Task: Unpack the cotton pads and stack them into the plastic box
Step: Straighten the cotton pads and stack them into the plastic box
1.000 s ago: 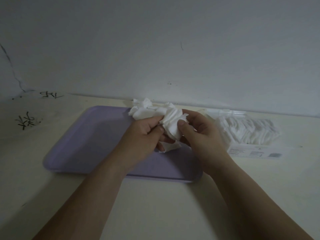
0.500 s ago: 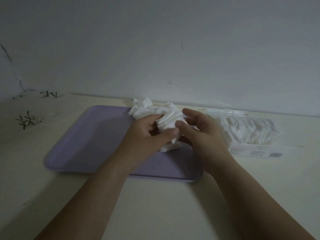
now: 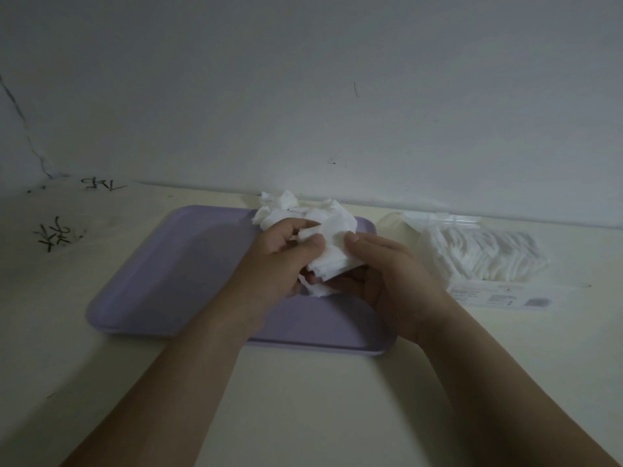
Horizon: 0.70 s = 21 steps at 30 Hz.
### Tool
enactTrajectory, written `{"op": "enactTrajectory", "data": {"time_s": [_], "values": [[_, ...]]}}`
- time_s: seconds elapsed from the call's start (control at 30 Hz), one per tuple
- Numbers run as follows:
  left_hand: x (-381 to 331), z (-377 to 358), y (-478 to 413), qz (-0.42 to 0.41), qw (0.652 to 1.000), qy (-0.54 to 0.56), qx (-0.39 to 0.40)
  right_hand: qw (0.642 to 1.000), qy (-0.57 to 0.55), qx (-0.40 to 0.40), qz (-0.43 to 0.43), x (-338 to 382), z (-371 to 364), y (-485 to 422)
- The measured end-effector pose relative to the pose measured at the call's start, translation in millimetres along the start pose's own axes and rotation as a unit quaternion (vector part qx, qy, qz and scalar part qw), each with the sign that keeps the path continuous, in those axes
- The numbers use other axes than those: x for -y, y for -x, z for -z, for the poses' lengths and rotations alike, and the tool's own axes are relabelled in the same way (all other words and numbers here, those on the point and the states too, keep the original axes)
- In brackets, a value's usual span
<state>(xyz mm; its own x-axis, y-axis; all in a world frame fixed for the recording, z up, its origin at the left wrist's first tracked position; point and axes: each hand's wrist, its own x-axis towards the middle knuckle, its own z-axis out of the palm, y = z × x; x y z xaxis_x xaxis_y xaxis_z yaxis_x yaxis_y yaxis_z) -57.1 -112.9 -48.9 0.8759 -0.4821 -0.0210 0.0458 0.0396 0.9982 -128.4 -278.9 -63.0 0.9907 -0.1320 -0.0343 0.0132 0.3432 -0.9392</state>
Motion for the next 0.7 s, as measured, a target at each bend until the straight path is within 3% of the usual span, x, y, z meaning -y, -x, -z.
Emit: {"op": "enactTrajectory", "data": {"time_s": [0.1, 0.17, 0.33, 0.47, 0.7], "values": [[6, 1, -1, -0.064, 0.991, -0.110, -0.050, 1.000, 0.007, 0.004, 0.004, -4, -2, 0], [10, 2, -3, -0.140, 0.962, -0.213, -0.096, 1.000, 0.023, -0.010, 0.007, -5, -1, 0], [13, 3, -6, -0.265, 0.921, -0.263, -0.114, 1.000, 0.005, -0.019, -0.005, -3, -4, 0], [10, 5, -4, -0.285, 0.910, -0.272, -0.133, 0.999, -0.027, -0.016, -0.032, -2, -6, 0], [4, 2, 2, -0.243, 0.938, -0.224, -0.110, 0.997, -0.057, -0.017, -0.039, -1, -3, -1]]}}
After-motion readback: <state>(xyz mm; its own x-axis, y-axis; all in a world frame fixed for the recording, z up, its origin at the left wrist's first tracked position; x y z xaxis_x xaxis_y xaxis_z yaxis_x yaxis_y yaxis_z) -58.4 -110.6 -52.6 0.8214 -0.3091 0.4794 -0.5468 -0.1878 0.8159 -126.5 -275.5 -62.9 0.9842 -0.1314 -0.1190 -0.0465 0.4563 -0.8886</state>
